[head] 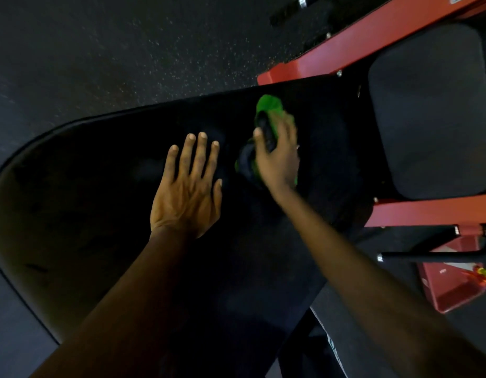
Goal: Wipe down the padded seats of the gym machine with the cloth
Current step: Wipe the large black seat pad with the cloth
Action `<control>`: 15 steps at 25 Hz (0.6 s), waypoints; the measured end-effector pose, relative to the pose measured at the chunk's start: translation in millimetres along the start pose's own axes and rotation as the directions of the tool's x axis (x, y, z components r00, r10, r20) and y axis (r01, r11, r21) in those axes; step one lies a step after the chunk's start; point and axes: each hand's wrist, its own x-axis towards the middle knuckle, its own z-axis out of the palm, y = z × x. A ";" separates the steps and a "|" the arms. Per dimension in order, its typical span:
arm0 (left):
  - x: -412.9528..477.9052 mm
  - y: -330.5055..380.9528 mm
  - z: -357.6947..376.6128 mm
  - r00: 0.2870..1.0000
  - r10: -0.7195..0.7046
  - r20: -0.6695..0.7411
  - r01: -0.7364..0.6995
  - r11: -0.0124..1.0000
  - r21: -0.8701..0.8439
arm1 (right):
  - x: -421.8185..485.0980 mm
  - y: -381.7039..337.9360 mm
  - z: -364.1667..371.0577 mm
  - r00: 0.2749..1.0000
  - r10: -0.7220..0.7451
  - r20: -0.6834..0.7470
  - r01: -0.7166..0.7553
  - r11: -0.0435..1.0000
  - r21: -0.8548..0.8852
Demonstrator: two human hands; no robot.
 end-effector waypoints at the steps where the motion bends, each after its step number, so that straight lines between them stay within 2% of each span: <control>1: 0.2 -0.4 0.3 1.000 -0.001 0.002 0.001 1.000 0.007 | -26.8 1.0 0.3 0.992 -0.106 0.071 0.106 0.994 0.011; 3: -0.1 -0.6 0.8 1.000 0.003 0.002 -0.003 1.000 0.016 | -34.3 6.5 -1.9 0.974 -0.202 0.105 0.200 0.979 0.033; 6: -0.4 -0.4 0.8 1.000 0.006 -0.004 -0.006 1.000 0.024 | 24.2 14.7 2.0 1.000 -0.005 -0.008 0.005 1.000 0.016; 9: -1.6 -0.3 1.1 1.000 0.004 0.000 -0.004 0.999 0.039 | 58.7 2.4 8.7 0.981 0.187 -0.060 -0.186 0.982 0.024; 10: -1.8 -0.1 1.1 1.000 0.003 0.003 -0.003 0.999 0.042 | 49.0 -5.0 10.2 0.982 0.179 -0.064 -0.178 0.984 0.030; 11: -1.7 0.5 1.2 1.000 0.001 0.003 -0.001 0.999 0.044 | 30.0 -10.4 9.2 0.992 0.110 -0.060 -0.108 0.994 0.033; 13: -0.6 0.8 0.3 1.000 0.001 0.000 -0.001 0.999 0.046 | -31.3 -11.3 1.8 0.997 -0.074 0.017 0.073 0.995 0.061; 15: -0.6 0.3 0.3 1.000 0.004 -0.002 -0.004 0.999 0.048 | -92.6 2.7 -12.4 0.978 -0.180 0.109 0.168 0.980 0.107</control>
